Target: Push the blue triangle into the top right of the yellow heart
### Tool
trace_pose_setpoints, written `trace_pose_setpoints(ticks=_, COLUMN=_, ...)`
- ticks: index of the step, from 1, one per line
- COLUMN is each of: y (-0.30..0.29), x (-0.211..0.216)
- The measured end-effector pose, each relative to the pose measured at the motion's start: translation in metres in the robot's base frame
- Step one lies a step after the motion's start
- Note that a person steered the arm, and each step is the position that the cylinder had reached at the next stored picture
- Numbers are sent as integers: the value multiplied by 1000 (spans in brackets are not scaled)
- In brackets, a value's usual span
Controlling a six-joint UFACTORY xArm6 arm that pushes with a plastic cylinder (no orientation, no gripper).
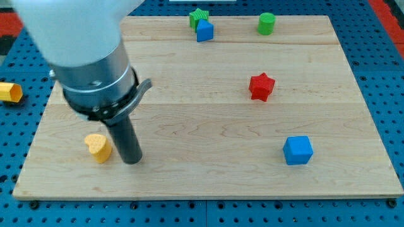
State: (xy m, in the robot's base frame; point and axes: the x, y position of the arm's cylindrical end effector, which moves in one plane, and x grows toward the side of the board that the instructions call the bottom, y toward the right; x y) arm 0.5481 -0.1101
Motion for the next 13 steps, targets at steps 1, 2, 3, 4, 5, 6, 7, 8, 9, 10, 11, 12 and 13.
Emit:
trace_pose_setpoints(ticks=1, y=10, x=-32)
trace_pose_setpoints(ticks=2, y=10, x=-63)
trace_pose_setpoints(ticks=3, y=10, x=-92)
trace_pose_setpoints(ticks=4, y=10, x=-117)
trace_pose_setpoints(ticks=5, y=12, x=-121)
trace_pose_setpoints(ticks=6, y=13, x=-126)
trace_pose_setpoints(ticks=7, y=31, x=-171)
trace_pose_setpoints(ticks=8, y=73, x=-215)
trace_pose_setpoints(ticks=9, y=109, x=-260)
trace_pose_setpoints(ticks=10, y=138, x=-284)
trace_pose_setpoints(ticks=11, y=130, x=-303)
trace_pose_setpoints(ticks=12, y=130, x=-324)
trace_pose_setpoints(ticks=13, y=136, x=-345)
